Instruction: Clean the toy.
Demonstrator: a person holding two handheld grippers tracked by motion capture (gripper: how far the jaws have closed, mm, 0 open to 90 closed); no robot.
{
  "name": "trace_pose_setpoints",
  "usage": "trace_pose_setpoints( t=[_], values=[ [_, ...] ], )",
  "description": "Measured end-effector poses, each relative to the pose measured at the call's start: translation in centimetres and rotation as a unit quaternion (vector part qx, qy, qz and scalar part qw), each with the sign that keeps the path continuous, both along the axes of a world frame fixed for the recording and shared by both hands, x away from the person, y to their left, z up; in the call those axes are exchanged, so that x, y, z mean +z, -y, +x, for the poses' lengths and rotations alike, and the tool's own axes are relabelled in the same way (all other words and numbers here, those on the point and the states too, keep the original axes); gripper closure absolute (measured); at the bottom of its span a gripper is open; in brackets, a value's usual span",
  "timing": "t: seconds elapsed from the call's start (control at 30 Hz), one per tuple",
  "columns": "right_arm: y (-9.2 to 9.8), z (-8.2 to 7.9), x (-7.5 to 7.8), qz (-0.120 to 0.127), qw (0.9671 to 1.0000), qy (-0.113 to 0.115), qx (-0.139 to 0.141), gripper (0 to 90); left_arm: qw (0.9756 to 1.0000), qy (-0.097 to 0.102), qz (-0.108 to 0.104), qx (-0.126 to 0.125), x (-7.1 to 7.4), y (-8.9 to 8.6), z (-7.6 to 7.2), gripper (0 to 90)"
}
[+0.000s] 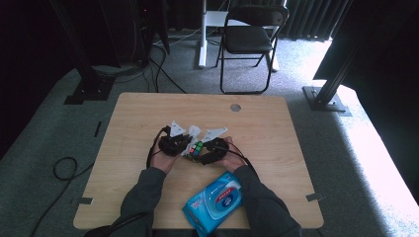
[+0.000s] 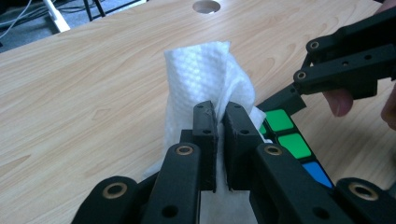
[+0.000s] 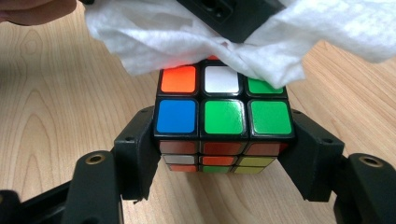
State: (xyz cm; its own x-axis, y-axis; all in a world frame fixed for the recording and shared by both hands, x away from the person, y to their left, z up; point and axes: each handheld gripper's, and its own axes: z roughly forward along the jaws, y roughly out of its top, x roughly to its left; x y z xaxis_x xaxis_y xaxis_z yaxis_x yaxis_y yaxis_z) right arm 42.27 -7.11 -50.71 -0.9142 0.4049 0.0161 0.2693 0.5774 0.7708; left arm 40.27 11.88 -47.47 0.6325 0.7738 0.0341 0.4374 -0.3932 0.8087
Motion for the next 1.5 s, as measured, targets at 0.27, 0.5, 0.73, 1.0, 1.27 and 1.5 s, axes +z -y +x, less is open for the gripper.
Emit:
trace_pose_setpoints(
  t=[0.27, 0.5, 0.73, 1.0, 1.27, 1.5],
  values=[
    [0.0, 0.0, -0.1, 0.0, 1.0, 0.0, -0.001, 34.4, 1.0, -0.001, 0.0, 0.001, -0.1, 0.3, 0.1, 84.8],
    [0.0, 0.0, -0.1, -0.002, 1.0, -0.001, -0.001, 34.5, 0.9998, -0.001, 0.008, -0.017, -0.2, 1.1, -0.2, 85.1],
    [0.0, 0.0, -0.1, 0.001, 1.0, -0.002, -0.004, 34.5, 0.999, 0.001, 0.015, -0.042, -0.1, 1.8, -0.7, 85.4],
    [0.2, 0.1, -0.1, 0.007, 0.9999, -0.003, -0.011, 34.4, 0.9973, -0.004, 0.011, -0.072, -0.1, 2.4, -1.3, 85.5],
    [0.2, 0.1, -0.1, 0.01, 0.9999, -0.003, -0.013, 34.5, 0.9967, -0.002, 0.006, -0.081, -0.1, 2.5, -2.0, 85.5],
    [0.3, 0.1, -0.1, 0.012, 0.9998, -0.004, -0.014, 34.4, 0.9976, 0.013, 0.013, -0.067, -0.2, 2.0, -2.2, 85.5]
  ],
)
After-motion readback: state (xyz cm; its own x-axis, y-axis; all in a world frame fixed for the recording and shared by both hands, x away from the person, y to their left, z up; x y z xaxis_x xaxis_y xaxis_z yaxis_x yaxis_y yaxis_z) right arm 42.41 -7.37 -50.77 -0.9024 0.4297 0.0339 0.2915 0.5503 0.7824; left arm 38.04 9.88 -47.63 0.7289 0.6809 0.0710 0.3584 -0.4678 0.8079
